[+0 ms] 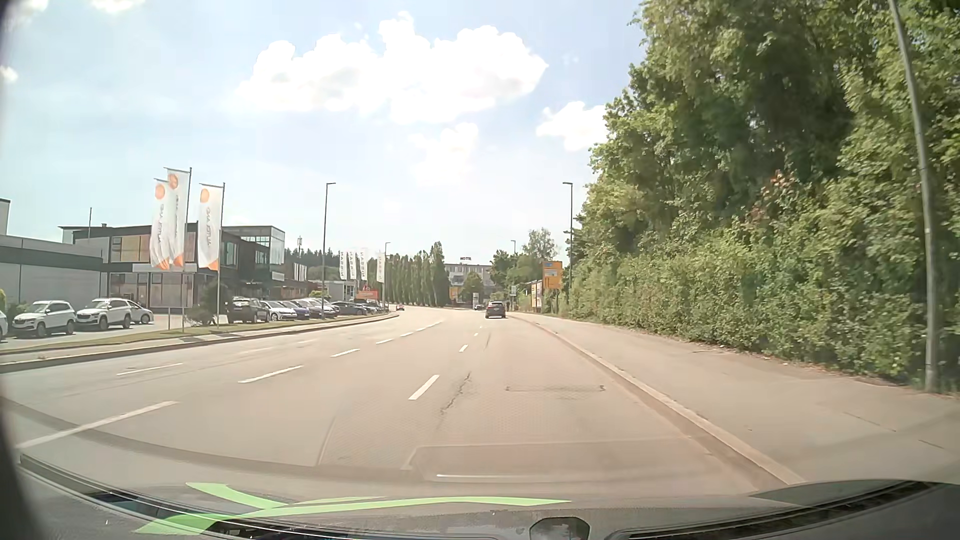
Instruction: Follow the waypoints while adhering to traffic rules and regulations
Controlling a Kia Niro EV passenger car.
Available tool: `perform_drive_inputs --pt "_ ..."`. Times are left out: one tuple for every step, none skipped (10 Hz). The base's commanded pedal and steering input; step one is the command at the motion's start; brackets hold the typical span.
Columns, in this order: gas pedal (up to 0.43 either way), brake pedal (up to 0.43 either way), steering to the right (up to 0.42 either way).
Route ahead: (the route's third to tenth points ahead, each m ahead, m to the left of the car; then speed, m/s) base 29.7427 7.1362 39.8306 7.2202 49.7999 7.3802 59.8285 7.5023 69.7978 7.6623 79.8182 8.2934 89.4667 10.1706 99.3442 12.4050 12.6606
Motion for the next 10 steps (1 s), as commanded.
perform_drive_inputs --pt "0.157 0.0 -0.005" --pt "0.157 0.0 -0.005" --pt "0.157 0.0 -0.005" --pt "0.157 0.0 -0.005" --pt "0.157 0.0 -0.005" --pt "0.157 0.0 -0.005" --pt "0.157 0.0 -0.005" --pt "0.157 0.0 -0.005" --pt "0.157 0.0 -0.005" --pt "0.157 0.0 -0.005"
